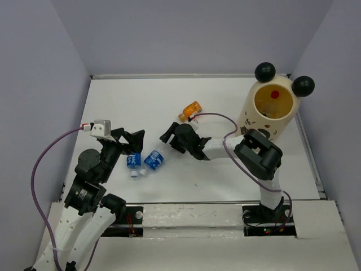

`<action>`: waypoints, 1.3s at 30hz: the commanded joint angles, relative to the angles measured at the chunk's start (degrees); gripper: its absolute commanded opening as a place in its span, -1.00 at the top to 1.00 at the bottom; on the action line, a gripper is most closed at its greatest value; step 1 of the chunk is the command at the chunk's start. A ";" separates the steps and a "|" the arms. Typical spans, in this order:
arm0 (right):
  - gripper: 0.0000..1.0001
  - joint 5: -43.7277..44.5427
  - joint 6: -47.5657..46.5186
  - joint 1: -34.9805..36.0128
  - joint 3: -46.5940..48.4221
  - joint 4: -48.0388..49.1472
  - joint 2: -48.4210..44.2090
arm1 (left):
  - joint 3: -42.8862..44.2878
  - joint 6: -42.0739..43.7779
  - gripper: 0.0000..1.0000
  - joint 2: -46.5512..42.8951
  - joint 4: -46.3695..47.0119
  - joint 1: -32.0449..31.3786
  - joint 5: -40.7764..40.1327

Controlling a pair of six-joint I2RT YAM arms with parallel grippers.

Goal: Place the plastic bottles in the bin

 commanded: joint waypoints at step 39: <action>0.07 40.51 -146.44 -6.83 -7.75 80.70 -51.10 | 2.48 0.35 -0.98 -0.77 1.48 -0.34 -0.07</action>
